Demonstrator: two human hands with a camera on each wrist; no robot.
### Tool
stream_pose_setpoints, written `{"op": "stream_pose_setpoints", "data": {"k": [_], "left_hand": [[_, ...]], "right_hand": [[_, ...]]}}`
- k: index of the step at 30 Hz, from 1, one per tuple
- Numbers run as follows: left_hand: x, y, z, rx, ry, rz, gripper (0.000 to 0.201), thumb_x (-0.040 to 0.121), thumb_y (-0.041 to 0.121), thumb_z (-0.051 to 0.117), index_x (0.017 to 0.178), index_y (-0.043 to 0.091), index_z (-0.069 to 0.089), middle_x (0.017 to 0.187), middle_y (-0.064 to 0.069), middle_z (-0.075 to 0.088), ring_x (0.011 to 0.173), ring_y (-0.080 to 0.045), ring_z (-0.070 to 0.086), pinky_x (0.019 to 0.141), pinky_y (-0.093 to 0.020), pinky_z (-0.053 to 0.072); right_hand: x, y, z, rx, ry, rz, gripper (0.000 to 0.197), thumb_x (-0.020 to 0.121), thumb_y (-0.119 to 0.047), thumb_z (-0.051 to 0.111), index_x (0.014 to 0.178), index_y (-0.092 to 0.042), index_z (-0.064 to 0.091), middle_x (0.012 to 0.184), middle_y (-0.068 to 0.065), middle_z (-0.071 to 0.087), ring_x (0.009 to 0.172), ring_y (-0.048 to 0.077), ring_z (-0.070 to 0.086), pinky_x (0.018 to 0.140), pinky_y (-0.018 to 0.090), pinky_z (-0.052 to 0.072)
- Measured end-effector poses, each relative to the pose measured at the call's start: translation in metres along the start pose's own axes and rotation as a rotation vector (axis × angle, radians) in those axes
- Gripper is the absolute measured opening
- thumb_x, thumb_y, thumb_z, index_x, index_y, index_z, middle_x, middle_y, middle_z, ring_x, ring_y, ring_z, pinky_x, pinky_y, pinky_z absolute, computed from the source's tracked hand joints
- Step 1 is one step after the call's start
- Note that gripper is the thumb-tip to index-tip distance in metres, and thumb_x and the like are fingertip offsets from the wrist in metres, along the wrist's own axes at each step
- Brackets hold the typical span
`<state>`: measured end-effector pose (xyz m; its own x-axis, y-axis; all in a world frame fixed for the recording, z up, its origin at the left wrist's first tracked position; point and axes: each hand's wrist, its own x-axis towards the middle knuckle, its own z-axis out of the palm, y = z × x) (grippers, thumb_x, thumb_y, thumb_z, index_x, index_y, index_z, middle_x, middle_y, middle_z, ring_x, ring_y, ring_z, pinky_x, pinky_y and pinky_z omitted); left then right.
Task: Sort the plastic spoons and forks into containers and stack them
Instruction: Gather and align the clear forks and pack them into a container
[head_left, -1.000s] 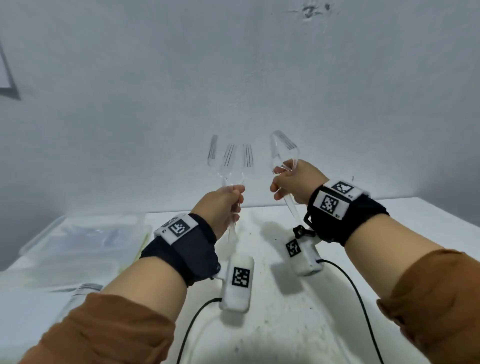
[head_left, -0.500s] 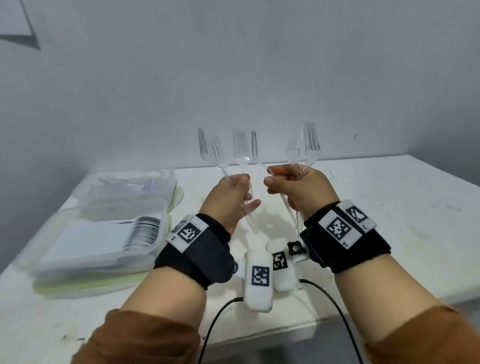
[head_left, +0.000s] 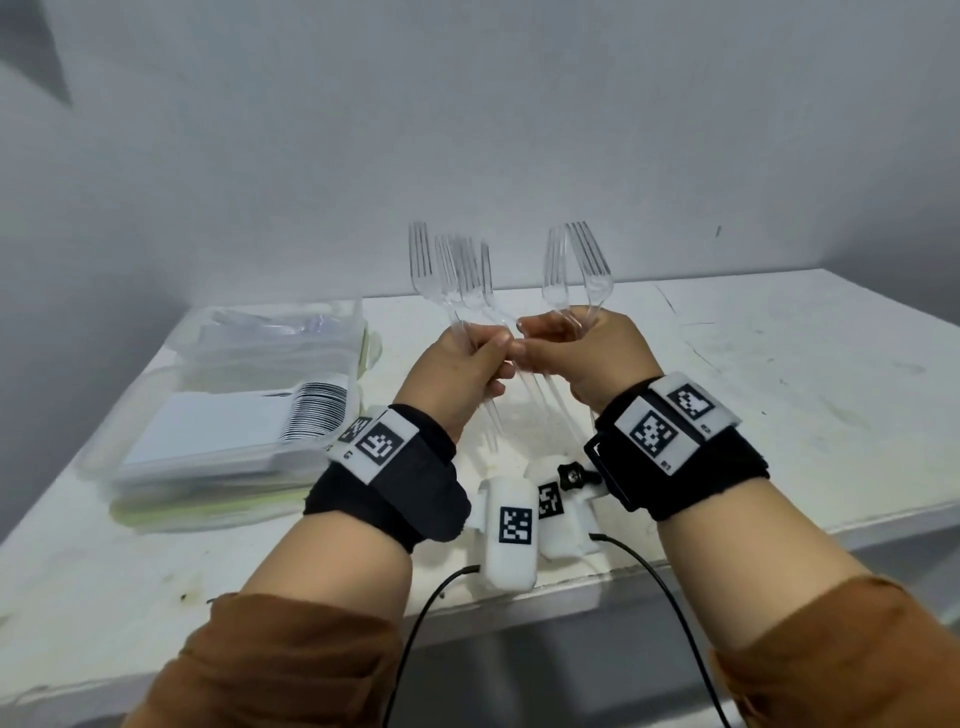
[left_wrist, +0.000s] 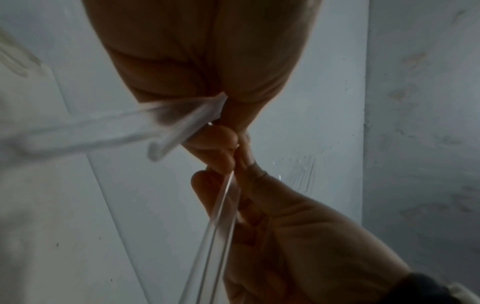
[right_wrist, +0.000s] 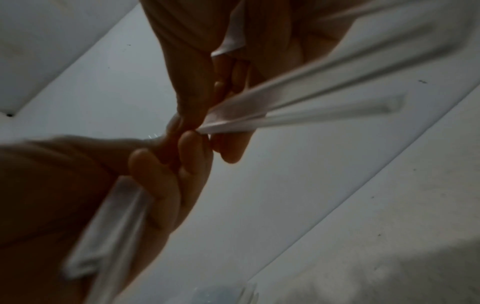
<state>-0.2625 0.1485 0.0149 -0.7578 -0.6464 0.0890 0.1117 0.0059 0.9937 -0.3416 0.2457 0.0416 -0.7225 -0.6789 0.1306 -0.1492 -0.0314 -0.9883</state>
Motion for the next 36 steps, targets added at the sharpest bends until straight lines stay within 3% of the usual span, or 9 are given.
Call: {"op": "stream_pose_setpoints", "data": {"k": [3,8,11,14,16,21,25,29,36], "left_hand": [[0.001,0.003,-0.001,-0.014,-0.012,-0.007,0.02,0.099,0.017,0.043,0.084,0.014,0.056,0.074,0.002,0.062,0.062,0.0,0.059,0.051,-0.011,0.042],[0.001,0.009,-0.001,-0.037,0.013,0.001,0.024,0.101,0.017,0.04,0.087,0.018,0.059,0.07,0.008,0.069,0.061,0.002,0.063,0.051,-0.011,0.043],[0.004,0.008,0.003,-0.091,0.055,-0.002,0.021,0.101,0.019,0.04,0.092,0.02,0.059,0.07,0.008,0.069,0.061,-0.001,0.061,0.049,-0.011,0.04],[0.007,0.007,0.006,-0.089,0.091,0.008,0.015,0.097,0.026,0.048,0.095,0.023,0.062,0.07,0.011,0.065,0.055,0.0,0.054,0.047,-0.012,0.037],[0.009,0.006,0.008,-0.12,0.093,-0.011,0.016,0.094,0.032,0.053,0.094,0.02,0.064,0.068,0.011,0.062,0.052,-0.002,0.046,0.044,-0.012,0.034],[0.014,0.003,0.01,-0.139,0.073,-0.027,0.023,0.092,0.037,0.05,0.097,0.018,0.063,0.07,0.008,0.055,0.047,-0.001,0.04,0.042,-0.011,0.033],[0.016,0.003,0.012,-0.136,0.09,-0.027,0.02,0.093,0.032,0.05,0.093,0.015,0.061,0.07,0.005,0.052,0.044,-0.001,0.04,0.041,-0.011,0.032],[0.018,0.001,0.012,-0.103,0.115,-0.025,0.019,0.095,0.03,0.047,0.092,0.016,0.059,0.072,0.004,0.051,0.044,-0.001,0.04,0.041,-0.011,0.033],[0.019,0.002,0.016,-0.114,0.089,-0.029,0.019,0.096,0.03,0.046,0.092,0.014,0.056,0.072,0.004,0.05,0.046,-0.001,0.04,0.042,-0.011,0.033]], "right_hand": [[0.007,0.003,0.0,-0.051,-0.02,-0.025,0.015,0.072,0.002,0.076,0.082,-0.006,0.067,0.071,0.003,0.066,0.062,0.008,0.064,0.059,0.014,0.051],[0.015,0.003,-0.01,-0.023,-0.041,-0.018,0.02,0.072,0.001,0.076,0.09,-0.004,0.067,0.077,0.003,0.067,0.068,0.019,0.065,0.075,0.028,0.056],[0.014,0.004,-0.02,0.015,-0.052,-0.003,0.02,0.072,-0.002,0.076,0.089,-0.006,0.067,0.075,0.0,0.067,0.061,0.016,0.065,0.064,0.022,0.056],[0.015,0.005,-0.031,0.047,-0.054,0.021,0.016,0.076,0.002,0.072,0.09,-0.005,0.068,0.072,0.002,0.066,0.051,0.005,0.063,0.044,0.007,0.039],[0.016,0.006,-0.037,0.072,-0.071,0.043,0.017,0.077,0.004,0.07,0.093,-0.003,0.067,0.073,0.005,0.066,0.049,0.002,0.062,0.04,0.005,0.035],[0.02,0.012,-0.041,0.095,-0.142,0.08,0.018,0.079,0.004,0.068,0.097,0.002,0.067,0.076,0.01,0.066,0.049,0.003,0.062,0.039,0.005,0.034],[0.026,0.015,-0.041,-0.027,-0.163,0.054,0.005,0.087,-0.01,0.063,0.085,-0.012,0.068,0.074,0.002,0.066,0.05,-0.002,0.061,0.04,0.003,0.033],[0.037,0.02,-0.045,-0.223,-0.11,-0.007,0.022,0.095,-0.028,0.051,0.083,-0.024,0.068,0.07,-0.011,0.061,0.058,0.001,0.058,0.042,0.006,0.034],[0.044,0.019,-0.043,-0.335,-0.147,-0.032,0.025,0.095,-0.032,0.049,0.084,-0.021,0.068,0.062,-0.007,0.053,0.057,0.007,0.052,0.046,0.004,0.034]]}}
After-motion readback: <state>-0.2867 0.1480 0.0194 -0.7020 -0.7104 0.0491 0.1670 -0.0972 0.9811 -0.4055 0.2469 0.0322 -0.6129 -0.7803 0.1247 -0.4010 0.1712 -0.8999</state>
